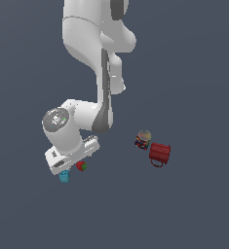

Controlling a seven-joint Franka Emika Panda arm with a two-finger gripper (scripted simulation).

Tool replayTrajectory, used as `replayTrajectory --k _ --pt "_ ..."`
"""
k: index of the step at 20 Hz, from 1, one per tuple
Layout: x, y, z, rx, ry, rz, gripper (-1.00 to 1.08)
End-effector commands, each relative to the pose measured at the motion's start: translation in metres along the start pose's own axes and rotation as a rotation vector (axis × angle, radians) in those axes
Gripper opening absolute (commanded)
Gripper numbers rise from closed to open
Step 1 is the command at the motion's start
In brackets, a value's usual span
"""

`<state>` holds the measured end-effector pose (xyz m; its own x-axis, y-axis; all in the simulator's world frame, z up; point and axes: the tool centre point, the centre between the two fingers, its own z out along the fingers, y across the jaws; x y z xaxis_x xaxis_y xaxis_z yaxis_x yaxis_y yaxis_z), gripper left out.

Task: Pick up a designated object from a clutter of objects.

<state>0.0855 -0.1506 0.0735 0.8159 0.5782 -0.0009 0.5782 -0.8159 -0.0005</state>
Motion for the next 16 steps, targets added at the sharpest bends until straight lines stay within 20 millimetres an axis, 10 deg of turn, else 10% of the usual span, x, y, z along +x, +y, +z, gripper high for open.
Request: replayTrajectory --k 1,16 --pt "0.000 0.000 0.000 0.000 0.000 0.000 1.00" --pt "0.000 0.000 0.050 0.000 0.001 -0.004 1.00"
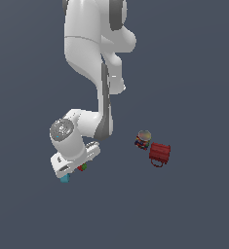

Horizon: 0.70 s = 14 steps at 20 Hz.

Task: Pick up a designated object from a clutter of objects.

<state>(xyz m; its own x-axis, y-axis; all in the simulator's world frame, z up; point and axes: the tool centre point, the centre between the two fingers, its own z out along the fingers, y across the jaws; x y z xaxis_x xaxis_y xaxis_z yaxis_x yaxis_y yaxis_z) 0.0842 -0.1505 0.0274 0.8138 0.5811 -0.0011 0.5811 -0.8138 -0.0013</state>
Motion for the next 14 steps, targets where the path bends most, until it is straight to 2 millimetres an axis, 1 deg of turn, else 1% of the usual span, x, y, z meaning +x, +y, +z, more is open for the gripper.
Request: replayTrajectory --k 1,3,4,14 --pt "0.0006 0.0009 0.0045 -0.001 0.001 0.000 1.00" --pt "0.0009 0.0013 0.0048 -0.001 0.001 0.000 1.00" --pt "0.0009 0.0013 0.0048 -0.001 0.001 0.000 -1.00" --pt "0.0010 0.0014 0.0047 -0.001 0.001 0.000 -1.00"
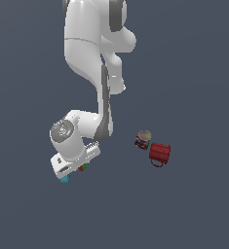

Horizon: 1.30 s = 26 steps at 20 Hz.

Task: Pick up a designated object from a clutter of objects.

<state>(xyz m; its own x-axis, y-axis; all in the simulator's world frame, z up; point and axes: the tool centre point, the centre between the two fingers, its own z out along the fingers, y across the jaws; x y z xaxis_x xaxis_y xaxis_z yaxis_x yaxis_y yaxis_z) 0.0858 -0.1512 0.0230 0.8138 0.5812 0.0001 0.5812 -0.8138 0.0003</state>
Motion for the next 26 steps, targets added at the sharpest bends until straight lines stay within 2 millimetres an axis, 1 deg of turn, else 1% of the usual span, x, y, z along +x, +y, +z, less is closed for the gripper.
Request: replayTrajectory --k 1,7,12,18,26 --pt "0.000 0.000 0.000 0.000 0.000 0.000 -1.00" --pt "-0.004 -0.004 -0.009 0.000 0.000 0.000 -1.00" --pt "-0.012 -0.011 -0.026 0.000 0.000 0.000 -1.00" --pt "-0.027 -0.024 -0.060 0.000 0.000 0.000 -1.00" --pt "-0.053 -0.048 -0.120 0.000 0.000 0.000 -1.00"
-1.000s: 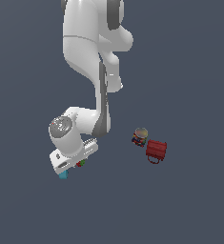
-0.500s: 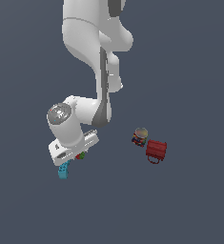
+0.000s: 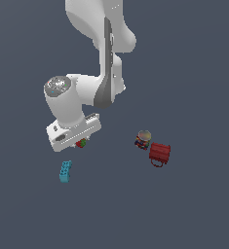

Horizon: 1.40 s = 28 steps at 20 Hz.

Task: Pick up a designated object from a clutter of objects.

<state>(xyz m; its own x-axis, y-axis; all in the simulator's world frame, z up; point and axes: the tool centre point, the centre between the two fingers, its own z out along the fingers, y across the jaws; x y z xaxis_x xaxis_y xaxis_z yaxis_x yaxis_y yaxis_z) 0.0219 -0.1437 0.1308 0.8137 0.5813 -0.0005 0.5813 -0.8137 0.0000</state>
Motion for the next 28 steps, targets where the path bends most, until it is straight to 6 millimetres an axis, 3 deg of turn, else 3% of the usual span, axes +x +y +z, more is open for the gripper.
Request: replayTrajectory --k 1,21,28 --pt "-0.009 -0.008 -0.019 0.000 0.000 0.000 -1.00" --pt "-0.076 -0.069 -0.182 0.000 0.001 0.000 -1.00" --pt "-0.093 -0.084 -0.227 0.000 0.001 0.000 -1.00"
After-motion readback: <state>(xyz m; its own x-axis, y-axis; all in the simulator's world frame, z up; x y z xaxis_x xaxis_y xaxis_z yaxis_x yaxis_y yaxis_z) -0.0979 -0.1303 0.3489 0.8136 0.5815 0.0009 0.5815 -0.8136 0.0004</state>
